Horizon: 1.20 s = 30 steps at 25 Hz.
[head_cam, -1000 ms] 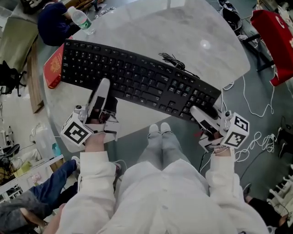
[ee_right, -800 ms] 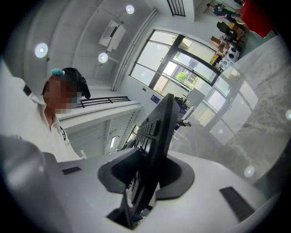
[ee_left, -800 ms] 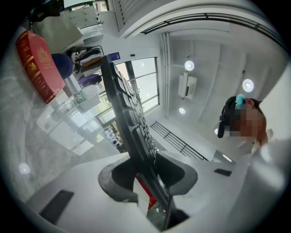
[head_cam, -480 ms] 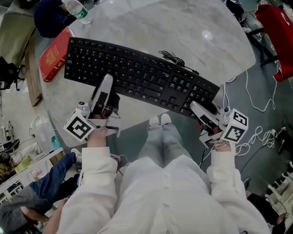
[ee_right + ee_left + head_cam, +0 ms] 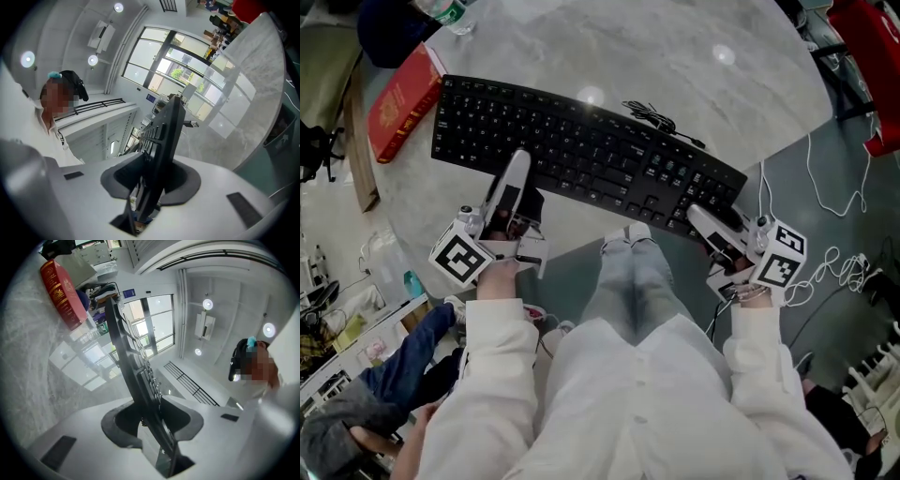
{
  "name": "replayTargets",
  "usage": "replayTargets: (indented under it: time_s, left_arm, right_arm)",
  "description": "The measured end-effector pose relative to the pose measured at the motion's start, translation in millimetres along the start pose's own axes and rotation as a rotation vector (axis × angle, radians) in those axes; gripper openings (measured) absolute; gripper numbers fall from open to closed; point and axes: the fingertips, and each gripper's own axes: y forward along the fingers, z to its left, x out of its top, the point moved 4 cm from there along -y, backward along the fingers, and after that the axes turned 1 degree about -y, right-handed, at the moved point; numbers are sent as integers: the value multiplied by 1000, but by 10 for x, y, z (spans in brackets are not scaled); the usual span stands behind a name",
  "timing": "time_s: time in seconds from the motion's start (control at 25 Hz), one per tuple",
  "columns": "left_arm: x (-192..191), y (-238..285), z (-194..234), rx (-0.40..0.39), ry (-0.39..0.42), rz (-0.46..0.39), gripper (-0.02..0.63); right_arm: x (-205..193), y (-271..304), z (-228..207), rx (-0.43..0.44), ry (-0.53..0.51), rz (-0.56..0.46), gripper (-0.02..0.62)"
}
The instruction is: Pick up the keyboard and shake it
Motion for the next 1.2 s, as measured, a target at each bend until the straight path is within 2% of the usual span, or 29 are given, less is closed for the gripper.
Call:
replayTargets:
  time_s: [0.2, 0.48, 0.88, 1.2]
  left_arm:
    - [-18, -7, 8, -72, 20, -47, 127]
    - [-4, 6, -176, -76, 35, -74, 127]
    - [3, -8, -66, -63, 63, -44, 127]
    - [4, 15, -43, -58, 48, -10, 127]
  right_arm:
    - [36, -6, 24, 2, -86, -10, 104]
    - [199, -72, 127, 18, -109, 15, 104]
    - [55, -10, 4, 21, -66, 14, 104]
    - [25, -8, -8, 1, -41, 9, 104]
